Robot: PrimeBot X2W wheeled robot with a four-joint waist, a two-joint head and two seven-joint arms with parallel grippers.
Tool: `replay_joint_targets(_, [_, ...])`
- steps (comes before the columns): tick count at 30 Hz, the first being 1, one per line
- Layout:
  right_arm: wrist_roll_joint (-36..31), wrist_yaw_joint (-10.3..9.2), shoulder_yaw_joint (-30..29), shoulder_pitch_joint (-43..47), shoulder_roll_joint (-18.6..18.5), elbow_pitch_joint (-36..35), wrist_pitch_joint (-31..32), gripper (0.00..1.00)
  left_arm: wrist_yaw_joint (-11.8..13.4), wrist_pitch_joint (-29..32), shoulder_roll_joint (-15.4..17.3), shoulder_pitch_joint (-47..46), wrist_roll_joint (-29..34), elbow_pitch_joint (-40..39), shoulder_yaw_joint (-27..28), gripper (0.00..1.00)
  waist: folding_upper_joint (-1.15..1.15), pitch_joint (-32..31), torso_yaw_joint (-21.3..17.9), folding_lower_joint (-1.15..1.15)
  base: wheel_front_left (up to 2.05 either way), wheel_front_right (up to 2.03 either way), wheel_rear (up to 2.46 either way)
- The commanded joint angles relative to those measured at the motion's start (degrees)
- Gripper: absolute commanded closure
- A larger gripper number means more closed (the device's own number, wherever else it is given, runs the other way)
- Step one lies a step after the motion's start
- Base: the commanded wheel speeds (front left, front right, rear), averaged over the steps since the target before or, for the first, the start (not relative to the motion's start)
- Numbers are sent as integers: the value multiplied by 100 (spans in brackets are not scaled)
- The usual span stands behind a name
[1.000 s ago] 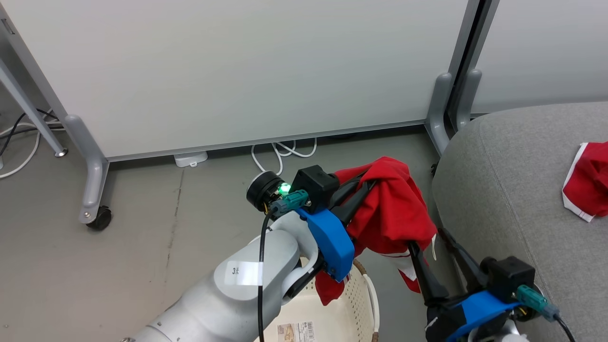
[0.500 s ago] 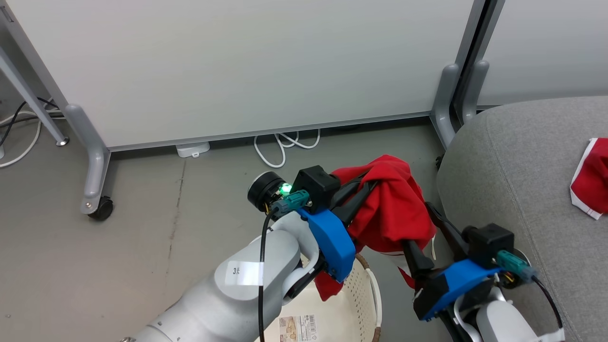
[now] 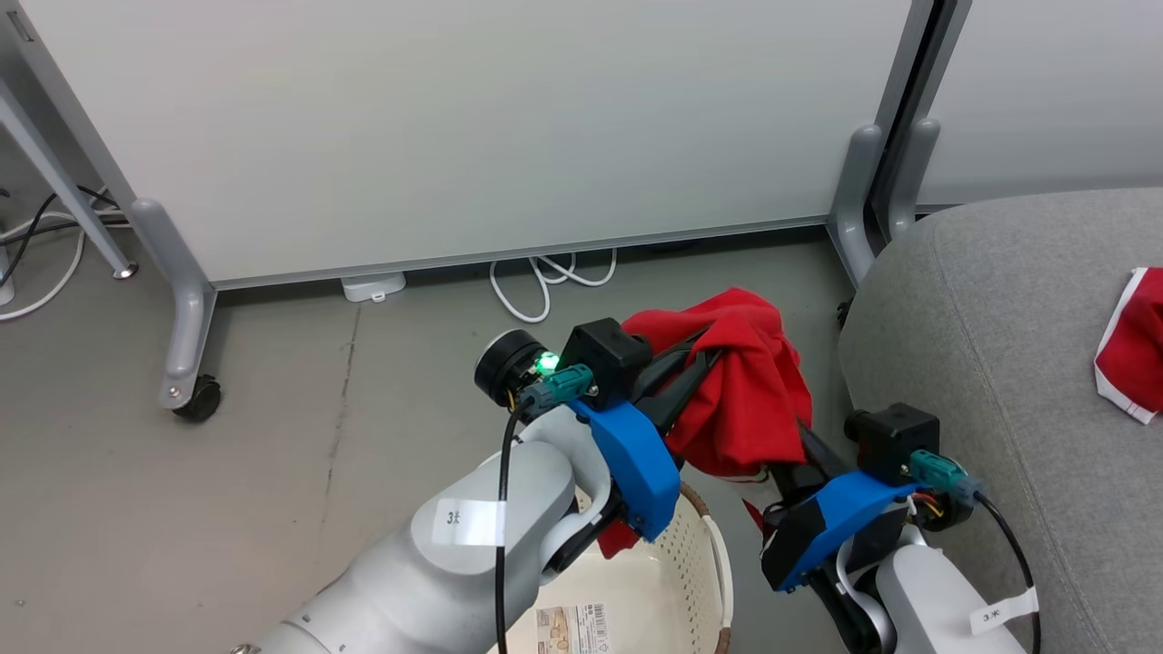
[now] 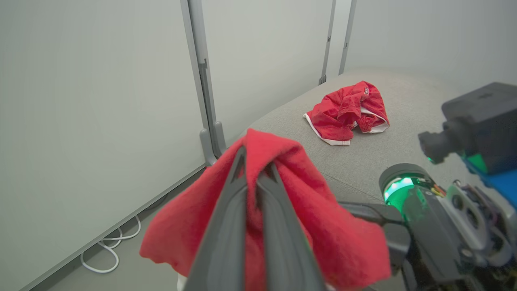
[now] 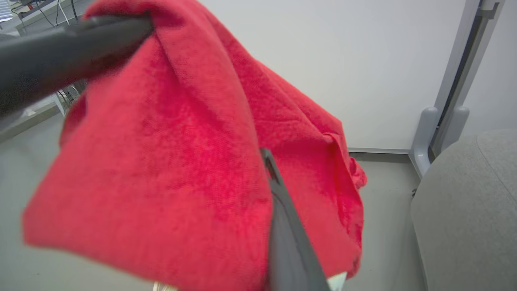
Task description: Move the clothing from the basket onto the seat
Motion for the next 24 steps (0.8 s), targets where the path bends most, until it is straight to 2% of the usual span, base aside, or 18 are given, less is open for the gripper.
replay_joint_targets(1, [43, 3, 20, -117, -5, 55, -66, 100, -11, -17, -3, -45, -32, 26, 10, 100, 0, -14, 5, 0, 0, 0, 0])
replay_joint_targets(24, [313, 3, 199, -77, -5, 307, -267, 100, -11, -17, -3, 163, -105, 72, 104, 100, 0, -94, -97, 0, 0, 0, 0])
